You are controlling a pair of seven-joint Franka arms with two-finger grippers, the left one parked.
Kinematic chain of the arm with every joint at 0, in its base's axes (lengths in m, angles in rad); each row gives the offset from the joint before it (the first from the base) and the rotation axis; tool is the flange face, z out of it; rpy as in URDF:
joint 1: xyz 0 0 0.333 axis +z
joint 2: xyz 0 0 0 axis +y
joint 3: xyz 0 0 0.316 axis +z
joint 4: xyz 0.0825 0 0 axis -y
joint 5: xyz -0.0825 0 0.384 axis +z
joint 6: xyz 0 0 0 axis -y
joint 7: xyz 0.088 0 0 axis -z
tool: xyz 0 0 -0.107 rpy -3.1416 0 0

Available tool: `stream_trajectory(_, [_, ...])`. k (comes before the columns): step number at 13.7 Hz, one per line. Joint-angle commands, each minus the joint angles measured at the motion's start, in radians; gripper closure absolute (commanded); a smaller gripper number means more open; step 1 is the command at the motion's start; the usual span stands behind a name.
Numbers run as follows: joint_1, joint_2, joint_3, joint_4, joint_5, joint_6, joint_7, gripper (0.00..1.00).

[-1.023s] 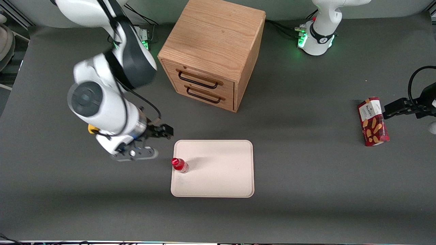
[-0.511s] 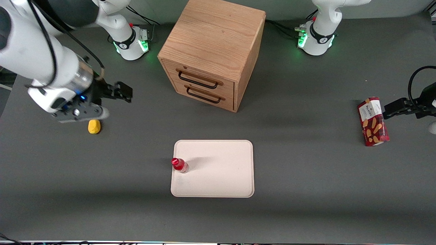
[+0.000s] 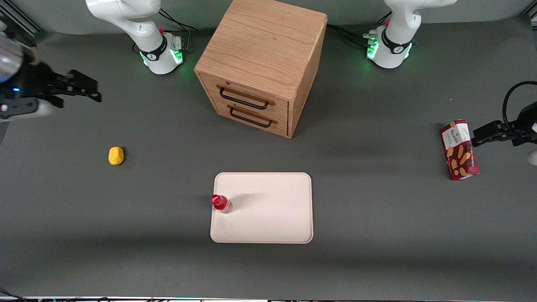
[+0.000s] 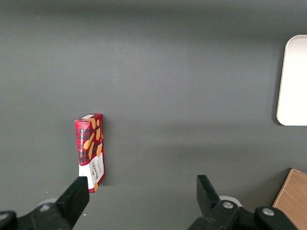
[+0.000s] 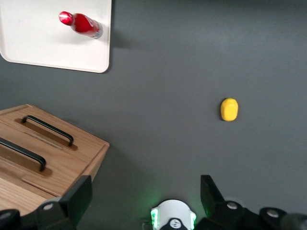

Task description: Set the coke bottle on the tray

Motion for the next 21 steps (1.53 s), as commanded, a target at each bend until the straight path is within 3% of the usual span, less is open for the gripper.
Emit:
stream_trajectory(1, [-0.023, -0.059, -0.020, -0.083, -0.016, 0.036, -0.072, 0.00])
stream_trajectory(8, [0.026, -0.090, -0.145, -0.202, -0.015, 0.185, -0.078, 0.00])
stream_trajectory(21, [0.017, -0.076, -0.154, -0.209, -0.046, 0.240, -0.093, 0.00])
